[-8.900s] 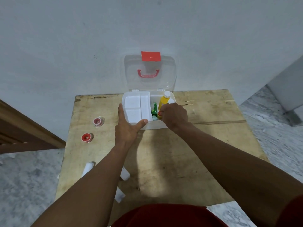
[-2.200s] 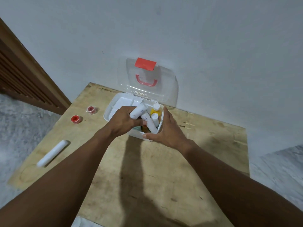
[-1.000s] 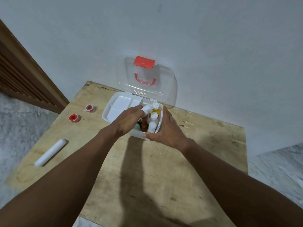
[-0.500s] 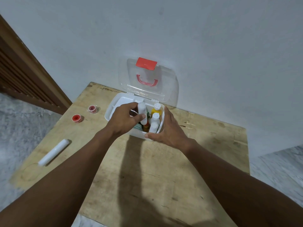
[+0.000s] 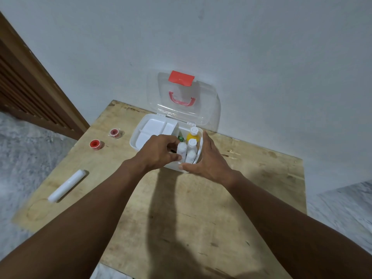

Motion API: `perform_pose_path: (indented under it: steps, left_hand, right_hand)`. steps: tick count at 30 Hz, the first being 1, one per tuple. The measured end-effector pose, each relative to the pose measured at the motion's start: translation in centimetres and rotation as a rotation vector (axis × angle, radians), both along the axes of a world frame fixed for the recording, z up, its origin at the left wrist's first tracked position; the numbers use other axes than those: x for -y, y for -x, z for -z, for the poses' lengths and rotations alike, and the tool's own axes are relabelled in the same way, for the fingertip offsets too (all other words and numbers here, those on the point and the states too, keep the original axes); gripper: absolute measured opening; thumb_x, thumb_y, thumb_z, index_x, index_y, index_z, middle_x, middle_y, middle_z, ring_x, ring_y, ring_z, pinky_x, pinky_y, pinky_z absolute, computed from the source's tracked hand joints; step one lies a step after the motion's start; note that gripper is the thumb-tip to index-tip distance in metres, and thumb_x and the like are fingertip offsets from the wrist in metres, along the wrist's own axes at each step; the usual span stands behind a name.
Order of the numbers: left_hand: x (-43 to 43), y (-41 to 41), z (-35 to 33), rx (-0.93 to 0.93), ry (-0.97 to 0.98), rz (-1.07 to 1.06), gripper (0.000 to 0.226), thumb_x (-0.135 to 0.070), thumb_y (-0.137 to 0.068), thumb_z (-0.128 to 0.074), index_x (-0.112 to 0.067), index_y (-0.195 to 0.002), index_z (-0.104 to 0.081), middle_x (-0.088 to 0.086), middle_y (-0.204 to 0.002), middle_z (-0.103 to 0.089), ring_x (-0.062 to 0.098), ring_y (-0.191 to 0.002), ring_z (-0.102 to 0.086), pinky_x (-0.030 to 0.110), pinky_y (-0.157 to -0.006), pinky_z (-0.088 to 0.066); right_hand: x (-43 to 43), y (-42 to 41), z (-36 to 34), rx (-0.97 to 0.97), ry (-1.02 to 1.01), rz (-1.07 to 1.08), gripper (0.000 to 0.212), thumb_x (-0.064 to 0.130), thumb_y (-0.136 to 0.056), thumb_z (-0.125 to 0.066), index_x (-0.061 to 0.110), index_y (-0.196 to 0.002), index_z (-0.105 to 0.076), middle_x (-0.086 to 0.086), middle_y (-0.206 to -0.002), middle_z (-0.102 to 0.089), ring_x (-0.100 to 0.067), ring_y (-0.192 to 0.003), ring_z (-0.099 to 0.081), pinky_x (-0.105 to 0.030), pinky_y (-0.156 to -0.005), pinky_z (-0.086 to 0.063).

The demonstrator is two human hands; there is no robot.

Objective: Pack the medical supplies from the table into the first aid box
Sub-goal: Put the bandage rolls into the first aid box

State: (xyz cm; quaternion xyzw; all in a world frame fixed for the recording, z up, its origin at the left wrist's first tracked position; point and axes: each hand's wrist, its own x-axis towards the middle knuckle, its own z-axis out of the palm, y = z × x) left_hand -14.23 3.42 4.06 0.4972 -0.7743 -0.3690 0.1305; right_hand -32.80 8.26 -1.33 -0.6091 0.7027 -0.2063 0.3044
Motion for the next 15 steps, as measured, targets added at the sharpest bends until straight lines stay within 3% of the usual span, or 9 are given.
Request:
perform_pose_path:
  steps: [4, 9, 12, 15]
  left_hand:
    - [0.2, 0.5, 0.5, 0.067, 0.024, 0.017, 0.024, -0.021, -0.074, -0.084, -0.016, -0.096, -0.075, -0.002, -0.088, -0.074, 0.015, -0.081, -0.067, 0.034, -0.08, -0.056]
    - [0.9, 1.2, 0.2, 0.185, 0.002, 0.074, 0.028, -0.019, -0.078, -0.079, -0.016, -0.106, -0.076, 0.003, -0.095, -0.076, 0.019, -0.085, -0.069, 0.037, -0.082, -0.058]
    - [1.1, 1.7, -0.1, 0.241, -0.001, 0.125, 0.021, -0.015, -0.081, -0.071, -0.011, -0.101, -0.077, 0.007, -0.091, -0.076, 0.025, -0.085, -0.069, 0.041, -0.081, -0.057]
    - [1.2, 1.8, -0.3, 0.218, -0.005, 0.089, 0.019, -0.013, -0.083, -0.07, -0.012, -0.101, -0.077, 0.006, -0.092, -0.076, 0.023, -0.086, -0.069, 0.034, -0.081, -0.055]
  right_hand:
    - [0.0, 0.1, 0.2, -0.003, -0.005, -0.004, 0.142, 0.084, -0.046, -0.072, 0.025, -0.157, -0.004, 0.007, -0.161, -0.022, -0.017, -0.147, -0.03, -0.048, -0.114, -0.039]
    - [0.1, 0.1, 0.4, 0.007, 0.014, -0.006, 0.139, 0.083, -0.047, -0.072, 0.023, -0.155, -0.011, 0.005, -0.157, -0.028, -0.017, -0.144, -0.033, -0.047, -0.112, -0.04]
    - [0.1, 0.1, 0.3, 0.012, 0.004, -0.004, 0.138, 0.082, -0.047, -0.073, 0.024, -0.156, -0.011, 0.006, -0.159, -0.026, -0.016, -0.146, -0.031, -0.047, -0.113, -0.038]
    - [0.1, 0.1, 0.2, 0.017, 0.005, -0.004, 0.137, 0.081, -0.048, -0.074, 0.024, -0.155, -0.012, 0.006, -0.158, -0.027, -0.017, -0.145, -0.032, -0.047, -0.113, -0.039]
